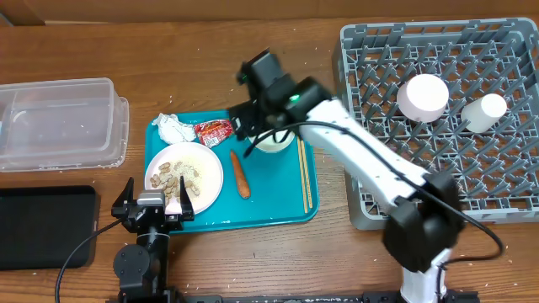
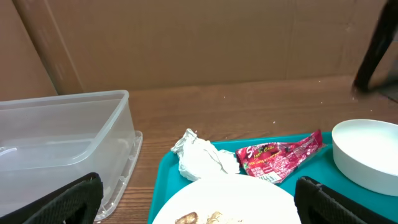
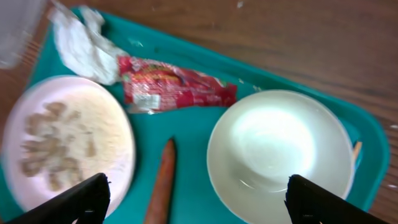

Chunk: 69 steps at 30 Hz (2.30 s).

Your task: Sort waste into correct bins and load items into the dishwasher

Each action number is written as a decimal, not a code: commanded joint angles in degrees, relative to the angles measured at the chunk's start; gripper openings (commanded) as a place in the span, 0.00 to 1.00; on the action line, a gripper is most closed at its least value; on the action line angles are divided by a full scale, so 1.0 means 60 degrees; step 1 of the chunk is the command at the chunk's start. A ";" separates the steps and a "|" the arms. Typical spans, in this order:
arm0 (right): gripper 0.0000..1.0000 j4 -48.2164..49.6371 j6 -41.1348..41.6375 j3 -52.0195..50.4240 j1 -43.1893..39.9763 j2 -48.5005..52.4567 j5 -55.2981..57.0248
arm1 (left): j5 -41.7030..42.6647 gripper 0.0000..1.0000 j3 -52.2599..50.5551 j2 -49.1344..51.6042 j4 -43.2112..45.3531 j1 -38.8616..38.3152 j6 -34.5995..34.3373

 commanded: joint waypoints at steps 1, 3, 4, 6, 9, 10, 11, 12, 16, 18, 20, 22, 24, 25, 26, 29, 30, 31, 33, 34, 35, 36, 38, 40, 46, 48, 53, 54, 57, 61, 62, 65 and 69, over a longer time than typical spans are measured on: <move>0.92 0.0073 -0.0018 -0.0091 0.0058 0.0586 0.0903 | -0.0058 1.00 -0.0044 -0.0098 -0.0007 0.0062 -0.0025; 0.91 0.0069 -0.0007 -0.0091 0.0058 0.0892 0.0834 | -0.0058 1.00 -0.0044 -0.0098 -0.0007 0.0062 -0.0025; 0.91 0.0066 -0.0011 -0.0091 0.0055 0.1013 0.0754 | -0.0058 1.00 -0.0044 -0.0098 -0.0007 0.0062 -0.0025; 0.91 0.0047 -0.0007 -0.0091 0.0058 0.1231 0.0528 | -0.0058 1.00 -0.0044 -0.0098 -0.0007 0.0062 -0.0025; 0.87 0.0022 -0.0007 -0.0091 0.0069 0.1490 0.0437 | -0.0058 1.00 -0.0044 -0.0098 -0.0007 0.0062 -0.0025; 0.86 0.0022 -0.0007 -0.0091 0.0073 0.1566 0.0437 | -0.0058 1.00 -0.0044 -0.0098 -0.0007 0.0062 -0.0029; 0.84 0.0025 -0.0007 -0.0091 0.0073 0.1632 0.0441 | -0.0058 1.00 -0.0044 -0.0098 -0.0007 0.0062 -0.0025; 0.82 0.0022 -0.0007 -0.0091 0.0073 0.1694 0.0441 | -0.0058 1.00 -0.0044 -0.0098 -0.0007 0.0062 -0.0025; 0.73 0.0007 0.0036 -0.0098 0.0073 0.2146 0.0433 | -0.0058 1.00 -0.0044 -0.0098 -0.0007 0.0062 -0.0029; 0.70 0.0000 0.0040 -0.0098 0.0080 0.2280 0.0437 | -0.0058 1.00 -0.0044 -0.0098 -0.0007 0.0062 -0.0025; 0.66 -0.0029 0.0069 -0.0098 0.0084 0.2335 0.0437 | -0.0058 1.00 -0.0044 -0.0098 -0.0007 0.0062 -0.0025; 0.61 -0.0029 0.0233 -0.0095 0.0091 0.2328 0.0444 | -0.0058 1.00 -0.0044 -0.0098 -0.0007 0.0062 -0.0025; 0.54 -0.0036 0.0364 -0.0066 0.0091 0.2310 0.0441 | -0.0058 1.00 -0.0044 -0.0098 -0.0007 0.0062 -0.0025; 0.50 -0.0066 0.0419 -0.0036 0.0091 0.2302 0.0441 | -0.0058 1.00 -0.0044 -0.0098 -0.0007 0.0062 -0.0025; 0.44 -0.0149 0.0470 0.0029 0.0087 0.2284 0.0441 | -0.0058 1.00 -0.0044 -0.0098 -0.0007 0.0062 -0.0025; 0.31 -0.0510 0.0503 0.0335 0.0087 0.2193 0.0441 | -0.0058 1.00 -0.0044 -0.0098 -0.0007 0.0062 -0.0025; 0.27 -0.0674 0.0499 0.0488 0.0087 0.2138 0.0444 | -0.0058 1.00 -0.0044 -0.0098 -0.0007 0.0062 -0.0025; 0.25 -0.0823 0.0499 0.0637 0.0087 0.2055 0.0444 | -0.0058 1.00 -0.0044 -0.0098 -0.0007 0.0062 -0.0025; 0.20 -0.1129 0.0503 0.0965 0.0087 0.1880 0.0441 | -0.0058 1.00 -0.0044 -0.0098 -0.0007 0.0062 -0.0025; 0.18 -0.1290 0.0503 0.1147 0.0087 0.1785 0.0441 | -0.0058 1.00 -0.0044 -0.0098 -0.0007 0.0062 -0.0029; 0.15 -0.1457 0.0503 0.1351 0.0084 0.1665 0.0441 | -0.0058 1.00 -0.0044 -0.0098 -0.0007 0.0062 -0.0025; 0.12 -0.1625 0.0503 0.1563 0.0069 0.1512 0.0441 | -0.0058 1.00 -0.0044 -0.0098 -0.0011 0.0062 -0.0025; 0.04 -0.1909 0.0503 0.1927 0.0007 0.1257 0.0455 | -0.0058 1.00 -0.0044 -0.0098 -0.0007 0.0062 -0.0025; 0.04 -0.2215 0.0499 0.2335 -0.0106 0.0947 0.0521 | -0.0058 1.00 -0.0044 -0.0098 -0.0007 0.0062 -0.0025; 0.04 -0.2776 0.0503 0.2852 -0.0849 -0.0040 0.0546 | -0.0058 1.00 -0.0044 -0.0098 -0.0007 0.0062 -0.0025; 0.04 -0.2914 0.0503 0.2852 -0.1348 -0.0477 0.0543 | -0.0058 1.00 -0.0044 -0.0098 -0.0007 0.0062 -0.0025; 0.04 -0.3085 0.0499 0.2852 -0.3399 -0.1479 -0.0066 | -0.0058 1.00 -0.0044 -0.0098 -0.0007 0.0062 -0.0025; 0.04 -0.3118 0.0492 0.2852 -0.4051 -0.1614 -0.0546 | -0.0058 1.00 -0.0044 -0.0098 -0.0007 0.0062 -0.0025; 0.04 -0.3330 0.0419 0.2845 -0.5774 -0.1650 -0.2251 | -0.0058 1.00 -0.0044 -0.0098 -0.0007 0.0062 -0.0025; 0.04 -0.3617 -0.0131 0.2328 -0.7938 -0.1596 -0.5384 | -0.0058 1.00 -0.0044 -0.0098 -0.0007 0.0062 -0.0025; 0.04 -0.3719 -0.0375 0.2149 -0.8335 -0.1596 -0.6080 | -0.0058 1.00 -0.0044 -0.0098 -0.0007 0.0062 -0.0025; 0.04 -0.4350 -0.1279 0.1508 -0.9431 -0.1596 -0.8102 | -0.0058 1.00 -0.0044 -0.0098 -0.0007 0.0062 -0.0025; 0.04 -0.5523 -0.3286 0.0586 -1.0327 -0.1596 -1.0134 | -0.0058 1.00 -0.0044 -0.0098 -0.0007 0.0062 -0.0025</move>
